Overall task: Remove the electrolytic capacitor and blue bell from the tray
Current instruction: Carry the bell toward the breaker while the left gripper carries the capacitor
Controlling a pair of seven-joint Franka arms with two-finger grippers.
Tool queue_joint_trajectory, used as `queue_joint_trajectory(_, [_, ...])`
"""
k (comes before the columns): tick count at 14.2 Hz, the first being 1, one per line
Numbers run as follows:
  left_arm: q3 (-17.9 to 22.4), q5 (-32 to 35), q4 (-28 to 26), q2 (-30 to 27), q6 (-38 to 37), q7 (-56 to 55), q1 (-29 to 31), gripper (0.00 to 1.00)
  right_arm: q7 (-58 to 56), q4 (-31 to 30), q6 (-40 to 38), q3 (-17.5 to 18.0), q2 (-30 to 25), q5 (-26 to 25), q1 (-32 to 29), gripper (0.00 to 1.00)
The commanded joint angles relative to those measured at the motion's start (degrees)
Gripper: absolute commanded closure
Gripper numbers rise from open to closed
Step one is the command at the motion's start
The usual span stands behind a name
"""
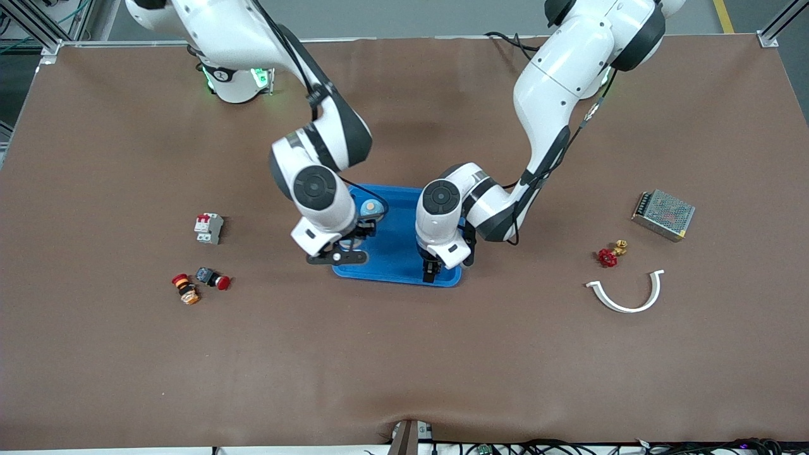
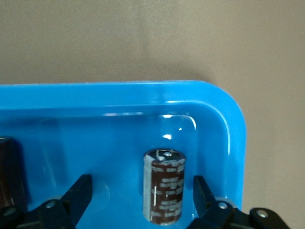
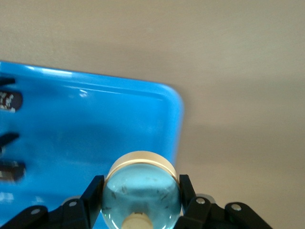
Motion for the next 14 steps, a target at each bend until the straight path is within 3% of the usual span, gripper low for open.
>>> queue_joint_trajectory(1, [0.19,0.75,0.70,-0.19,-0.78,-0.58,-0.20,0.82,-12.21,-2.15,-6.60,-6.35,-6.06,0.32,-0.18,0.60])
queue_joint_trajectory(2, [0.19,0.49,0.70,-0.19,-0.70,-0.67,-0.20,1.00,-15.82,-2.50,-8.62,-8.72,-7.38,-0.55,-0.18,0.60])
queue_joint_trajectory(8, [0.28,1.45,0.44,-0.36,-0.96,-0.05,-0.90,1.00,-38.23,-9.09,-9.08,-19.89,-11.61,-3.37,-0.88,0.60])
queue_joint_trajectory(14, [-1.12,0.84,0.79,-2.64,-8.42,4.24,-0.64,1.00,-58.19,-14.36,-2.76,-20.61,-11.53,-3.37,-11.76,0.60])
